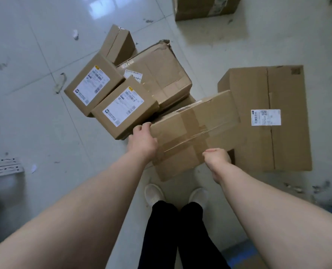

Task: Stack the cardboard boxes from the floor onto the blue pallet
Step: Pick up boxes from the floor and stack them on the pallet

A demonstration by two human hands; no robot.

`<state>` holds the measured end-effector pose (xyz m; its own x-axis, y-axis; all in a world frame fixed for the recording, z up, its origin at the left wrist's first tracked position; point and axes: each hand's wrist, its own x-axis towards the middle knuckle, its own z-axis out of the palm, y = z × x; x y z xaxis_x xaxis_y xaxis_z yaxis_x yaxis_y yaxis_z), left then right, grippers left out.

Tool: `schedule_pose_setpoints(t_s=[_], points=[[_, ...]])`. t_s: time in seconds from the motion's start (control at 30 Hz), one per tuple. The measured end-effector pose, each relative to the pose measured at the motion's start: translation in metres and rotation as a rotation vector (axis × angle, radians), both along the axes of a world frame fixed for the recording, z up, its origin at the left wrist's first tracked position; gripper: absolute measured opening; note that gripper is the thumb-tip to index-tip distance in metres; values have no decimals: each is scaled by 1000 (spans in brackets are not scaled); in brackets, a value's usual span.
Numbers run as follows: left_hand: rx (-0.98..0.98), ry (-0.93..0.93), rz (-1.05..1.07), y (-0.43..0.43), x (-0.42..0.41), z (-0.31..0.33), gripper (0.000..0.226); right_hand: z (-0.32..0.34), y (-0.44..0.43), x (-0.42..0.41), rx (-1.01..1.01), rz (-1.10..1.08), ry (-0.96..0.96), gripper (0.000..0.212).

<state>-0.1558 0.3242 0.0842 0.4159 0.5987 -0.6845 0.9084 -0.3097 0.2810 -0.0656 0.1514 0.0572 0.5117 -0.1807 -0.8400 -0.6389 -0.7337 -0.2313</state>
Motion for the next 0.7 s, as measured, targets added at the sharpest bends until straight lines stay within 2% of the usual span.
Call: schedule_pose_setpoints(t_s=[0.1,0.17,0.37,0.47,0.57,0.7], points=[[18,39,-126,6,7,-20,57,-14,1,-11,-35,-134,47,52],[23,80,-177,9,10,-32,56,-21,4,-18,-47,-207,57,61],[20,-17,-76,-1,-2,-53,47,-43,10,-39,61,-225,97,82],[38,2,-45,-14,-15,-53,35,-46,6,-44,159,-318,183,113],[-26,28,-51,-35,-31,-51,38,-44,0,-44,229,-384,185,130],[-174,77,-53,-55,-43,-61,43,-38,2,-39,264,-328,157,162]])
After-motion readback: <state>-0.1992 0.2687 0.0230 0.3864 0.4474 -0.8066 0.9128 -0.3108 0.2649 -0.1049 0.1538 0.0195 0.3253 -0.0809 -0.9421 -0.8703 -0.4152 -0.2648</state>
